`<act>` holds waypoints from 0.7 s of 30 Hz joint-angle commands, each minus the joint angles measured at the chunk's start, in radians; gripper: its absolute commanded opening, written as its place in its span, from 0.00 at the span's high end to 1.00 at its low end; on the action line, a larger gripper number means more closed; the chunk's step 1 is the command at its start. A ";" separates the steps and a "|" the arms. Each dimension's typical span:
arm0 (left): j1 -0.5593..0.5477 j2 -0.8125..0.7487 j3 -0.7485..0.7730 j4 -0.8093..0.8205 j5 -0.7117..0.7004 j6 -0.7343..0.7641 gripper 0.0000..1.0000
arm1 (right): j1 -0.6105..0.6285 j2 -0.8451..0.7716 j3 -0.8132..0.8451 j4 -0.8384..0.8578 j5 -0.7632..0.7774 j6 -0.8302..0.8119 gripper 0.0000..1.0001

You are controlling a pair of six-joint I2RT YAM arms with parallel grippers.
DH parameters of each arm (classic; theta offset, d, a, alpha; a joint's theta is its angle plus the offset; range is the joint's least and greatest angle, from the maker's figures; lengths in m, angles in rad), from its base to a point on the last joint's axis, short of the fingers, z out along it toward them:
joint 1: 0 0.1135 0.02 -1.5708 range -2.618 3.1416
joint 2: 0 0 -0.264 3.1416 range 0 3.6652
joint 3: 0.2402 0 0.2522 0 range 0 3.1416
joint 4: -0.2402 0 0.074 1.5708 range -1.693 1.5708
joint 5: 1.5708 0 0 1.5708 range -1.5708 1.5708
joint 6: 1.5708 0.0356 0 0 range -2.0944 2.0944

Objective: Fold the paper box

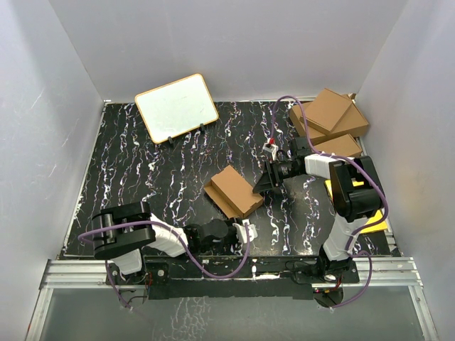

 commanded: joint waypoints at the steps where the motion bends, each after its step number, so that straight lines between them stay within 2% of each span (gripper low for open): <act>1: 0.004 -0.008 0.024 0.020 -0.016 -0.010 0.77 | 0.005 0.011 0.007 0.046 -0.015 0.021 0.49; 7: 0.005 -0.008 0.021 0.018 -0.021 -0.023 0.86 | 0.006 0.017 0.005 0.052 -0.021 0.030 0.49; 21: 0.025 -0.028 0.011 0.022 -0.037 -0.099 0.88 | 0.006 0.030 -0.002 0.069 -0.025 0.055 0.49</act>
